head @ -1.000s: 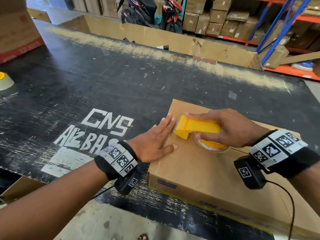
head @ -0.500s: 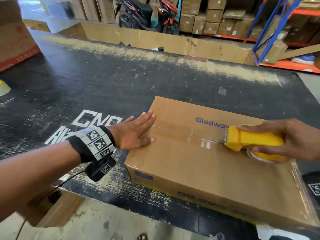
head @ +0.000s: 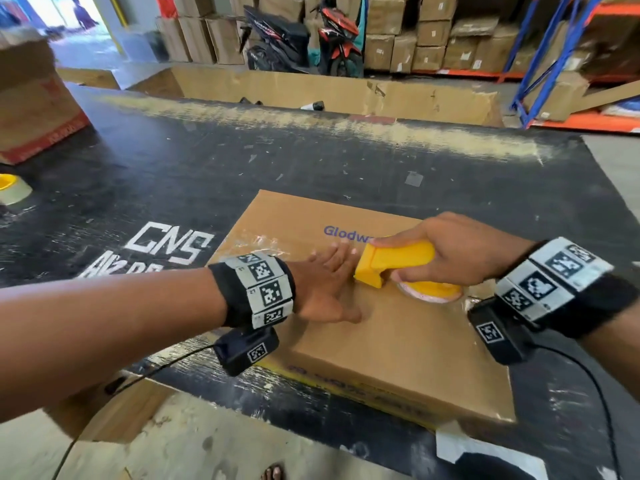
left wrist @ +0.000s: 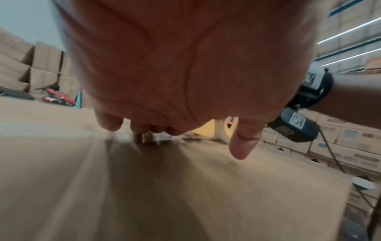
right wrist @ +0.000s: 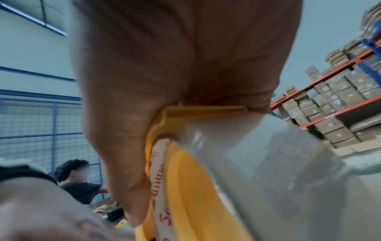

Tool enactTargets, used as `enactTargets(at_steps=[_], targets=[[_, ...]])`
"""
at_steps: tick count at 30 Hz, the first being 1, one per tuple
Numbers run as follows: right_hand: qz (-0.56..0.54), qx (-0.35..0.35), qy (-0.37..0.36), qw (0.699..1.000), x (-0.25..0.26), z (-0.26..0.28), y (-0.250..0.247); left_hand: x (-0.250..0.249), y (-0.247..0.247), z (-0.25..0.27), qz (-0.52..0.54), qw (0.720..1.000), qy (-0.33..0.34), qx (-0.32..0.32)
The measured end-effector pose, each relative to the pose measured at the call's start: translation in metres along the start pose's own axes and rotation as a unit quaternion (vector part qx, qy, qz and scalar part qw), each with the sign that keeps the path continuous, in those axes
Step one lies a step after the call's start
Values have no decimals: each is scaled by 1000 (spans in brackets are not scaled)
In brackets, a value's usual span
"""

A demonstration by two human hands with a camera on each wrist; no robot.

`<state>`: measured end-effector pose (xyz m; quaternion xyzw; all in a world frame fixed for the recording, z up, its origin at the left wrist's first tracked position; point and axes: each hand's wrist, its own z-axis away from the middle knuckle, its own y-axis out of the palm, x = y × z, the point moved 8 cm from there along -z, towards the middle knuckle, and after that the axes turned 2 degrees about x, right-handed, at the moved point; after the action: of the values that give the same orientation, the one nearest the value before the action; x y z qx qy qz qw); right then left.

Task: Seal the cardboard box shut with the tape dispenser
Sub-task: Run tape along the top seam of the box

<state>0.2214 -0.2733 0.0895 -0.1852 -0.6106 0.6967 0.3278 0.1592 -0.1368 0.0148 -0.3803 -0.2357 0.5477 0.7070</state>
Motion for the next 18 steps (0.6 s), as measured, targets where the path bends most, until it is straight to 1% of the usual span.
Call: enactTargets(at_steps=[2,4,6,8,10,12,14,16,18], targets=[[11,-1,-5,1000,-1,-2,1,-3,9,-6,-2,1000,-13,-1],[-16,1,-22,1000,-4,3,1,-4,12,-6,-6,1000,-9,-13],[-58,-1,-45,997,-16,23,-1,-3,13,-5,-8,1000,-7,-10],[-92,10,-48,995,-42,59,-2,-1,13,-7,-7,1000,-12,-2],[-98,21,-26,995,-81,107,0,-2,14,-8,-8,1000,-13,4],[-89,29,20,995,-121,154,4,-1,15,-9,-11,1000,-12,7],[-100,32,68,992,-151,187,11,-1,15,-10,-14,1000,-10,4],[-95,45,86,991,-161,200,21,0,15,-10,-17,1000,-7,-1],[-92,63,83,990,-159,195,32,-2,15,-9,-21,1000,-3,-2]])
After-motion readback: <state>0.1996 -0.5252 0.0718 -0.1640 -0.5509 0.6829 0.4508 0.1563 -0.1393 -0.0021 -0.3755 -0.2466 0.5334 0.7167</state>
